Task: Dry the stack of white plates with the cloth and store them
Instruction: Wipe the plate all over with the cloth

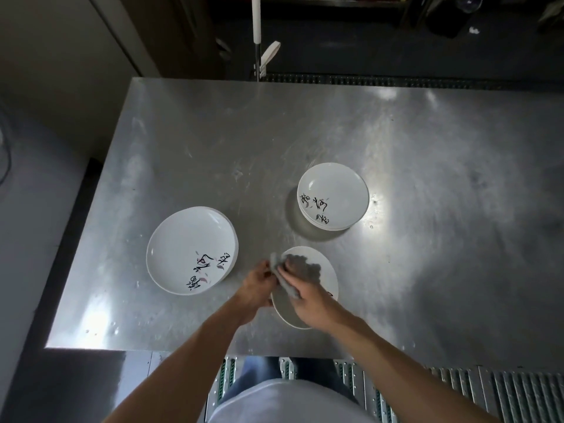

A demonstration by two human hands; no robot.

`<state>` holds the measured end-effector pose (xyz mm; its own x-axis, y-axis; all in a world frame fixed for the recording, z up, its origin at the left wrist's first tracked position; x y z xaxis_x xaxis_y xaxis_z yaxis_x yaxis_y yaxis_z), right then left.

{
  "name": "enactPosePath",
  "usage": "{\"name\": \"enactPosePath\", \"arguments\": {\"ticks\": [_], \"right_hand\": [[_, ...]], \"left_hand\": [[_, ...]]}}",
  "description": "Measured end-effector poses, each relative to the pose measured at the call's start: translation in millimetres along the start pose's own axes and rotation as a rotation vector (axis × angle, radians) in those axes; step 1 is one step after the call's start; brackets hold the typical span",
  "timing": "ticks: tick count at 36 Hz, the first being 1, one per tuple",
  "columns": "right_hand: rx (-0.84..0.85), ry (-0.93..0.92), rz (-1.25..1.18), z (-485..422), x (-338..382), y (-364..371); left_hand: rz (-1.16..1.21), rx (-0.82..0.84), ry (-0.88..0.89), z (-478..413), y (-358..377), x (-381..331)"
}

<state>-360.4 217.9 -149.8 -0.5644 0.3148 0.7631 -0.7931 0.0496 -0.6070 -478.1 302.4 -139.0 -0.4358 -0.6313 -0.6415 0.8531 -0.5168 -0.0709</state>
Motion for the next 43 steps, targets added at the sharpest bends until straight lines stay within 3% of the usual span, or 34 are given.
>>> {"name": "enactPosePath", "arguments": {"ticks": [2,5,9,13,16,18,22,26,29,31,34,36,38,40,43], "right_hand": [[-0.017,-0.078,0.078,-0.7,-6.4,-1.3],[-0.091,0.048,0.261,-7.0,-26.2,-13.7],[0.057,-0.265,0.283,0.7,-11.0,2.6],[0.034,-0.122,0.332,-4.1,-25.1,-8.5],[0.129,-0.304,0.317,1.9,-12.0,3.2],[0.107,-0.358,0.353,3.8,-12.0,2.8],[0.009,-0.085,0.519,-9.2,-24.2,-7.8],[-0.039,0.066,0.474,-11.3,-14.1,-8.4],[-0.072,-0.001,0.215,-4.7,-4.7,-1.1],[0.049,-0.120,0.080,4.2,8.2,8.4],[0.015,-0.283,0.243,-2.5,7.4,0.8],[0.064,-0.203,0.405,-11.7,-3.6,-4.6],[0.142,-0.193,0.379,-11.1,-4.9,2.5],[0.171,-0.326,0.270,-3.7,5.1,9.1],[0.079,-0.312,0.288,-9.5,-2.6,-2.7]], "left_hand": [[-0.022,-0.002,0.005,0.2,-3.2,1.2],[-0.015,0.014,-0.004,1.7,-6.0,3.9],[-0.018,0.046,0.031,6.1,-6.8,5.8],[0.014,0.112,-0.017,9.4,-4.0,5.5],[-0.023,0.117,-0.032,10.3,-4.3,7.6],[0.013,0.123,-0.054,10.1,-5.1,10.9],[0.243,-0.024,-0.128,13.9,-3.5,15.9],[0.337,-0.123,-0.171,20.6,6.3,25.3],[0.256,-0.079,-0.194,22.4,3.5,23.8],[0.193,-0.006,-0.175,25.3,-0.6,19.4],[0.130,0.070,-0.155,29.0,-6.4,18.6],[0.131,0.056,-0.161,28.4,-9.2,18.4],[0.125,0.048,-0.151,26.8,-10.7,15.0],[0.110,0.061,-0.142,25.6,-11.9,13.7],[0.089,0.079,-0.170,25.6,-12.6,13.8]]}}
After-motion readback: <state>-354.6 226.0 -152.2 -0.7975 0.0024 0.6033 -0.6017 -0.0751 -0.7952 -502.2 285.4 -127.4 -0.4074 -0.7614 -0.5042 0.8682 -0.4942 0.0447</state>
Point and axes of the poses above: each hand's wrist, its own z-axis away from the middle knuckle, its own y-axis out of the palm, x = y × z, the point moved 4 cm from there along -z, towards the middle knuckle, and after that the axes turned 12 degrees about -x, right-handed, at the moved point
